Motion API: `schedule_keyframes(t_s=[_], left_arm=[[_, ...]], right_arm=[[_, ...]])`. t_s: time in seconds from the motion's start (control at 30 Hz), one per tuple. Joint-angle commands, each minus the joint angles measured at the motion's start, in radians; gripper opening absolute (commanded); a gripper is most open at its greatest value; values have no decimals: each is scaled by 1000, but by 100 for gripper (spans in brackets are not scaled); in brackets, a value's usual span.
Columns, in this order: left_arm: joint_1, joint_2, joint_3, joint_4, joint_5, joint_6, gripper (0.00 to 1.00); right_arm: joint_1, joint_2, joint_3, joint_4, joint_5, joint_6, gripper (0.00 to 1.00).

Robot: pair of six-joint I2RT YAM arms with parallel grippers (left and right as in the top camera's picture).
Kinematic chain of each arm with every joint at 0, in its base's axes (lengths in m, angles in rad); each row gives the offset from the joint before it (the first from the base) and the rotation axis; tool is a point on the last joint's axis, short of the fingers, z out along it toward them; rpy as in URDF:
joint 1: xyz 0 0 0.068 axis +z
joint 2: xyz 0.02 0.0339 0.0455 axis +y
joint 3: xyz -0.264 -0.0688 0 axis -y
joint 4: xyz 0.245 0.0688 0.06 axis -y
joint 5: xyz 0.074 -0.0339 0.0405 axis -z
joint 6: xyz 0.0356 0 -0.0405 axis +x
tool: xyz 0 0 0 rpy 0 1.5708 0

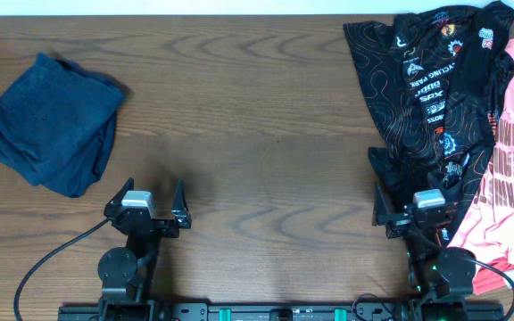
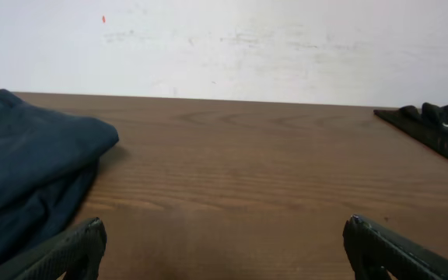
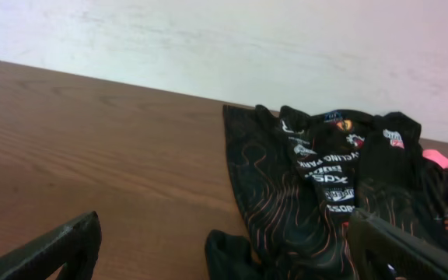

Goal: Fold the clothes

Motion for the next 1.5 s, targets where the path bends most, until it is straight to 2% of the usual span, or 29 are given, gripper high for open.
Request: schedule_keyframes(t_s=[0.0,0.2,0.33,0.63,0.73,0.83,0.93,1.07,1.17,1.2,1.23,1.3,1.33,1.47], left_arm=[[4,4,5,-26,11,-40,98],[4,128,103,-44,11,-89,98],[4,290,220,-102,11,-88,98],[4,664,550,-414,11,-88,98],[4,731,595,-469,11,-88,98],[4,763,598,-482,11,-88,98],[4,780,598,-483,11,-88,98],[4,782,598,-482,11,-88,98],[4,782,598,-482,11,-88,98],[4,782,598,-482,11,-88,98],[4,782,598,-482,11,-88,98],[4,782,598,-482,11,-88,98],[4,782,598,-482,11,-88,98],[4,782,598,-482,11,-87,98]], right_arm=[[7,14,41,-37,51,39,99],[7,173,187,-142,145,66,99],[6,394,328,-209,153,66,99],[-47,1000,737,-517,151,66,99],[-47,1141,824,-550,152,65,99],[-50,1238,835,-533,190,64,98],[-54,1330,834,-541,244,68,74],[-54,1451,834,-539,322,113,74],[-54,1533,834,-509,388,174,62],[-54,1550,834,-494,388,178,54],[-53,1566,834,-477,379,178,40],[-53,1580,834,-465,362,178,4],[-53,1579,834,-466,349,178,1],[-50,1527,858,-513,281,177,1]])
